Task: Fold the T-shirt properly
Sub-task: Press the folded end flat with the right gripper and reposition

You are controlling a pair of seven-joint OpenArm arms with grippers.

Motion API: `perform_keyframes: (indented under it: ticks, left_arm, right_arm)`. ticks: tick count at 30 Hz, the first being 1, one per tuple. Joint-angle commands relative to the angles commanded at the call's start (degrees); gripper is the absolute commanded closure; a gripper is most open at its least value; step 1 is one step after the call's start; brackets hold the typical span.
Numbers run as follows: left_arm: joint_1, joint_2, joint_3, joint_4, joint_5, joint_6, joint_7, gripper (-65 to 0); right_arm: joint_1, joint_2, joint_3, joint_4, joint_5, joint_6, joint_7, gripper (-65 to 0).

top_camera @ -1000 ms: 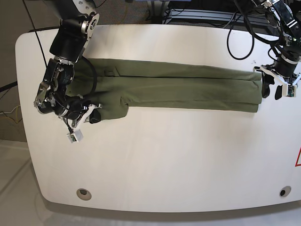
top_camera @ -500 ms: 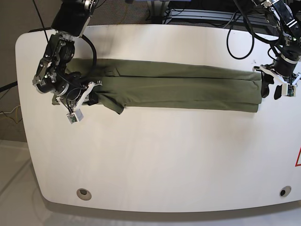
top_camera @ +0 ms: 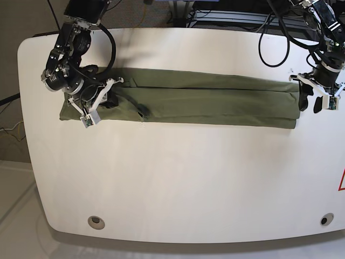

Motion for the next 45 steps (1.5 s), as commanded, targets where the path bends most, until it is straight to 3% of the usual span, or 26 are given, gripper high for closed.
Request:
perform_keyframes:
  ticks: [17,27,34,37,45]
  left_arm:
    - [0.0,-0.1,0.2,-0.1,0.0,-0.1,0.0,-26.8]
    - [-0.3,-0.1,0.1,-0.5,-0.2,0.0,0.0,-27.3]
    - [0.1,-0.3,0.2,-1.8,-0.2,0.2,0.8,-27.5]
    - [0.2,-0.5,0.3,-2.3,-0.2,0.2,1.1,-27.9]
    - [-0.2,-0.1,0.3,-1.3,0.0,0.4,0.6,-28.1]
  right_arm:
    - [-10.0,-0.4,-9.9,5.9,2.5,0.0,1.8,0.0]
    - [-6.2,0.2,-10.0,-1.3,9.1,0.0,0.2,0.0]
    - [-5.6,0.7,-9.5,-3.0,7.3,0.0,-0.1,0.0]
    - [-5.5,1.2,-9.5,-3.3,6.5,0.0,-0.1,-8.0]
    - [-5.3,2.5,-9.2,-5.8,3.2,0.0,2.4,-38.9]
